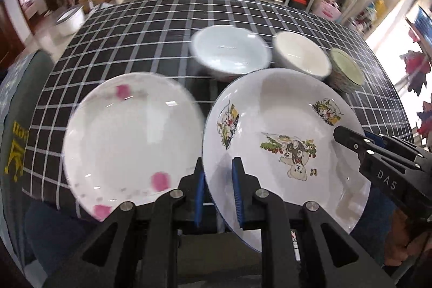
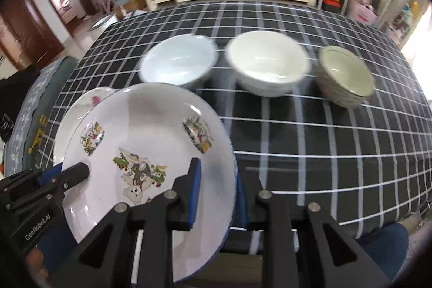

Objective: Organize plates and bowls
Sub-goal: 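Carry the floral-print plate over the plate stack with the left gripper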

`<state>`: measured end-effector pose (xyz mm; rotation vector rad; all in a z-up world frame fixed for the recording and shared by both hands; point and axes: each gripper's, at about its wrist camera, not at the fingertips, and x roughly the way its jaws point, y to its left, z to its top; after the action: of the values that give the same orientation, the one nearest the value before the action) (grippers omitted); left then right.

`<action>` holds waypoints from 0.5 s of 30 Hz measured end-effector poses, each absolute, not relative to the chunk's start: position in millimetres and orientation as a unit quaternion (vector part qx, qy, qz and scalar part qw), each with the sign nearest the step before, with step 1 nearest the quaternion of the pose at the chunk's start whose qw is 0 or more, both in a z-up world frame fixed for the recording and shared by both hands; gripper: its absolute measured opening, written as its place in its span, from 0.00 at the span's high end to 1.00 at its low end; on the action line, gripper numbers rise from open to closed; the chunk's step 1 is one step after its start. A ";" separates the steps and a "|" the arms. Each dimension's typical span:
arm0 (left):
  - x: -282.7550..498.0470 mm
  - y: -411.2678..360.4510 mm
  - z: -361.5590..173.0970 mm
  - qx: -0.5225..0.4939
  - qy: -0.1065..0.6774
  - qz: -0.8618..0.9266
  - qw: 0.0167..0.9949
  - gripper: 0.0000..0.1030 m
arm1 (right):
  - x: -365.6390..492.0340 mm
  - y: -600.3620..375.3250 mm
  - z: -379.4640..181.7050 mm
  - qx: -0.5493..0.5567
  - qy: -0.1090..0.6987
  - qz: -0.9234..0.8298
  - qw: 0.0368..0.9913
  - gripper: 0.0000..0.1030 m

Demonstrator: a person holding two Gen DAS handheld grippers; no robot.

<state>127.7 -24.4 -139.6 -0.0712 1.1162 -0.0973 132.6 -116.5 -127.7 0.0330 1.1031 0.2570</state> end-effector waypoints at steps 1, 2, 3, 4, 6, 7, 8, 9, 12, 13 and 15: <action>125.9 -14.8 -140.5 -0.037 0.531 -0.037 0.846 0.85 | 133.7 -107.0 -128.8 0.012 0.524 0.128 0.842 0.72; 124.2 -5.9 -141.3 -0.040 0.533 -0.029 0.845 0.85 | 132.5 -97.8 -129.5 0.010 0.527 0.135 0.839 0.72; 122.3 4.0 -142.1 -0.044 0.534 -0.021 0.844 0.85 | 134.0 -91.1 -131.4 0.008 0.530 0.141 0.836 0.72; 121.6 13.0 -142.9 -0.047 0.534 -0.015 0.844 0.85 | 134.1 -85.4 -132.4 0.007 0.531 0.145 0.834 0.72; 119.9 28.9 -143.8 -0.057 0.535 -0.003 0.843 0.85 | 135.7 -72.2 -134.5 0.004 0.535 0.153 0.831 0.72; 115.7 35.9 -143.4 -0.061 0.535 0.001 0.843 0.85 | 136.5 -67.3 -135.5 0.002 0.536 0.156 0.830 0.72; 114.1 44.5 -144.4 -0.065 0.535 0.008 0.842 0.85 | 137.8 -62.3 -136.4 0.001 0.537 0.159 0.829 0.72; 113.9 50.8 -145.7 -0.068 0.536 0.012 0.842 0.85 | 139.1 -57.8 -137.2 -0.001 0.538 0.161 0.827 0.72; 111.4 66.7 -148.1 -0.077 0.538 0.023 0.839 0.85 | 143.9 -44.9 -138.8 -0.005 0.541 0.168 0.824 0.72; 109.8 71.1 -148.6 -0.079 0.538 0.027 0.839 0.85 | 145.3 -41.9 -139.4 -0.006 0.541 0.169 0.824 0.72; 108.5 80.6 -150.4 -0.085 0.540 0.032 0.837 0.85 | 146.0 -34.5 -137.0 -0.015 0.535 0.170 0.827 0.72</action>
<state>108.5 80.6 -150.4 -0.1795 1.1431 0.0672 146.0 -34.5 -137.0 -0.0322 1.1368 0.3608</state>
